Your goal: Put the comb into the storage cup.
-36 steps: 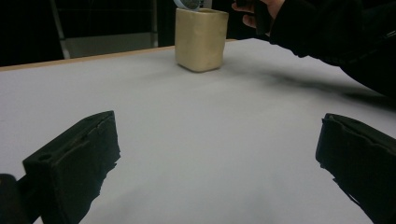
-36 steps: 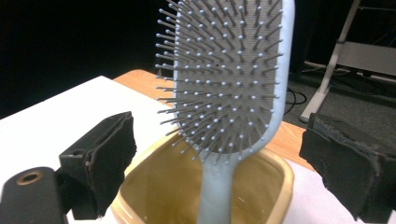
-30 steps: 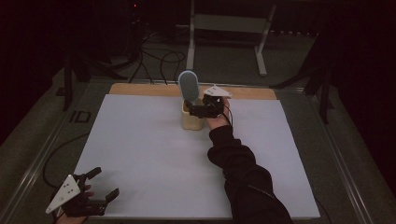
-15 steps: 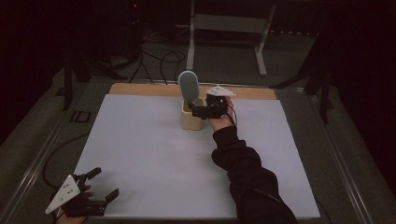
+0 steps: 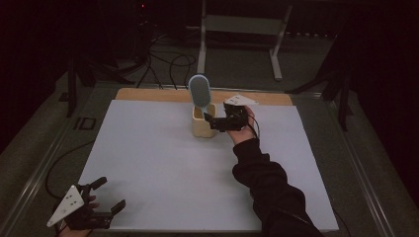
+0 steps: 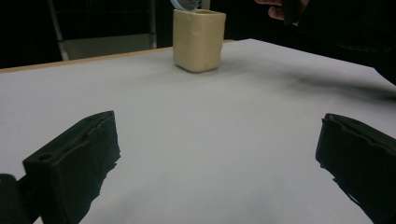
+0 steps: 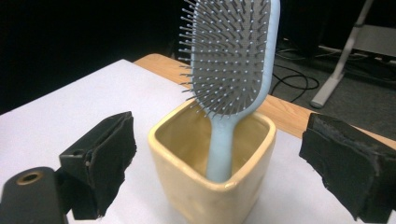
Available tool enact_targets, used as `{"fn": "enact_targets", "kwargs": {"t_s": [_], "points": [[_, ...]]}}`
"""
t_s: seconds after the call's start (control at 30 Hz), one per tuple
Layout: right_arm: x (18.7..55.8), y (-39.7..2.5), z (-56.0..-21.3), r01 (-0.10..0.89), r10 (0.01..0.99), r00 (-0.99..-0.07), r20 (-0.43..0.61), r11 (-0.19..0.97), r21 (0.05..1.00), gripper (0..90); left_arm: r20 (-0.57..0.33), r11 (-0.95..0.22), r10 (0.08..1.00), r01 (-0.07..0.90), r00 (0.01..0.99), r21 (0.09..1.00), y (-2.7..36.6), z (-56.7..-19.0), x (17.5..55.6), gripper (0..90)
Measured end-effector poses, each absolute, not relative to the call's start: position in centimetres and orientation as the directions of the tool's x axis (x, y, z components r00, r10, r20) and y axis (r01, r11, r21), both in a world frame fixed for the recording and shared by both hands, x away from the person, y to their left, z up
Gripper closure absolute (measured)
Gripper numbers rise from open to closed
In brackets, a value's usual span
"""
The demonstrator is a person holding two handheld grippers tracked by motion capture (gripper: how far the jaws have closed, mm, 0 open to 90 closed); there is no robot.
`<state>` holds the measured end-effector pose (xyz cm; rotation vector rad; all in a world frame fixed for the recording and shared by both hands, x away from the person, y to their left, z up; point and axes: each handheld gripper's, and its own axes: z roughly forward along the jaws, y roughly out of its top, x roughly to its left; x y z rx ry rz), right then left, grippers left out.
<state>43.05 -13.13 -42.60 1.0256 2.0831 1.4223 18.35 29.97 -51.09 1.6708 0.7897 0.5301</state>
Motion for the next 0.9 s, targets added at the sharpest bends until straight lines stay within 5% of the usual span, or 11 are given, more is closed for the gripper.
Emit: {"fn": "enact_targets", "kwargs": {"t_s": [0.9], "points": [[38.0,-17.8,-44.7,0.363,0.721,-0.69,0.066,0.267,0.893,9.6,-0.059,-0.121,0.736,0.216,0.674,0.969,29.9,-51.0,18.2,0.0]]}}
